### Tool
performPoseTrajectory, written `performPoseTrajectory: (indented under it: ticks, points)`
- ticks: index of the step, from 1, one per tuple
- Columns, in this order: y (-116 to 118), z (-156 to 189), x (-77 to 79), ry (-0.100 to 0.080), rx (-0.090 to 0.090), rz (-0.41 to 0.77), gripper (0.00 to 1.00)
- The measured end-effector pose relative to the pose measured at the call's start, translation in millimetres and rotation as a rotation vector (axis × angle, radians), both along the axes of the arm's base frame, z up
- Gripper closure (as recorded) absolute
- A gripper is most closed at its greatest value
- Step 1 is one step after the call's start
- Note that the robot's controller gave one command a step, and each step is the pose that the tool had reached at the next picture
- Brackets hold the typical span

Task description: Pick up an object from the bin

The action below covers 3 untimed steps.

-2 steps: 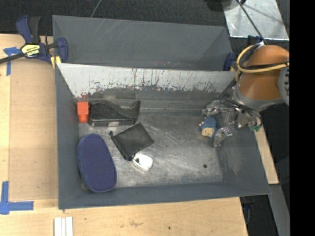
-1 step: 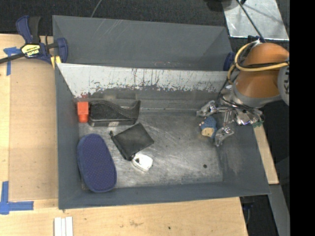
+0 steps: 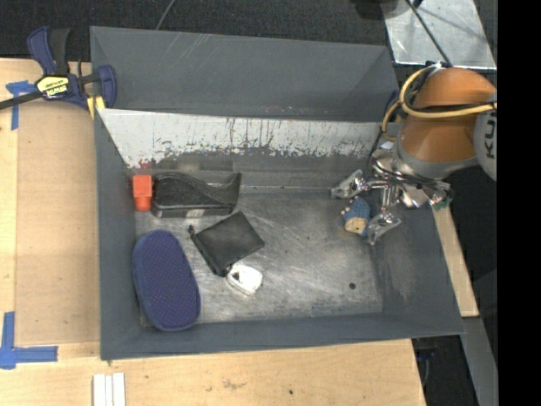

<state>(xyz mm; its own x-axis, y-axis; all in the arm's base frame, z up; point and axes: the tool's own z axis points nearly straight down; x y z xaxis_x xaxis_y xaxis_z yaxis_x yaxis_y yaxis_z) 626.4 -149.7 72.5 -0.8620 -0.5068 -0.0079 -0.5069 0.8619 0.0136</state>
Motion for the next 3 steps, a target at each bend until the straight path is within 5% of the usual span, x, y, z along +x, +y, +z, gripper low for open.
performPoseTrajectory:
  ticks: [1, 2, 3]
  points:
    - [-1, 1, -5.8, -0.010, -0.004, -0.029, 0.00]
    - [2, 0, 2.9, -0.001, 0.000, 0.053, 0.00]
    - [0, 2, 4.8, -0.011, -0.004, 0.054, 1.00]
